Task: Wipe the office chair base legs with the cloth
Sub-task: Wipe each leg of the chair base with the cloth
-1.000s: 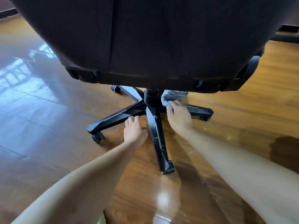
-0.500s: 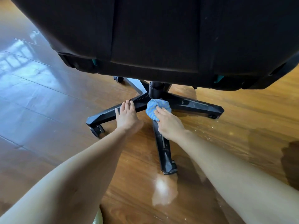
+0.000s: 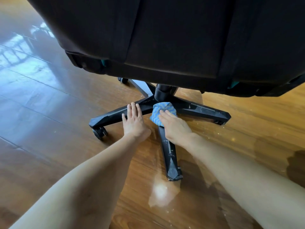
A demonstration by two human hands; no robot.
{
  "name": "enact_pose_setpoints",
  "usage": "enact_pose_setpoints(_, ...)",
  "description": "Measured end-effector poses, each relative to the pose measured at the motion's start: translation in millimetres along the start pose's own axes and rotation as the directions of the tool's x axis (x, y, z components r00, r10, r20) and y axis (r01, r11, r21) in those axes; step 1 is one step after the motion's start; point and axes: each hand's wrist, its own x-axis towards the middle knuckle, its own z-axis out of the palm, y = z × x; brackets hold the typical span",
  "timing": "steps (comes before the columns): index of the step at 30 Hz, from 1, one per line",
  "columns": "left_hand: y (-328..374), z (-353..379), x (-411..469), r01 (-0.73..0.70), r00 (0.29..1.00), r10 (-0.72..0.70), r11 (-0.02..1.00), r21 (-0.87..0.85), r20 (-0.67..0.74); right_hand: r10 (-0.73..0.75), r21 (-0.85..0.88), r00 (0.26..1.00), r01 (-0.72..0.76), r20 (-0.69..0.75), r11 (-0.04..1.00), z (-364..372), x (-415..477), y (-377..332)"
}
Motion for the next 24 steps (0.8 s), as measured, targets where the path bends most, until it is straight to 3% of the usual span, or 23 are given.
enact_pose_setpoints(7, -7, -7, -3, -0.012, 0.998, 0.009, 0.999, 0.04, 0.068, 0.055, -0.138, 0.998, -0.052, 0.022, 0.989, -12, 36, -28)
enact_pose_setpoints(15, -7, -19, 2, -0.018, 0.989, 0.014, 1.0, 0.023, 0.148, -0.039, -0.338, 0.984, 0.096, 0.172, 0.936, -29, 13, -29)
enact_pose_setpoints(24, -11, -22, -1, -0.008, 0.984, 0.008, 1.0, 0.004, 0.179, -0.073, -0.164, 0.994, 0.086, 0.085, 0.983, -19, 17, -22)
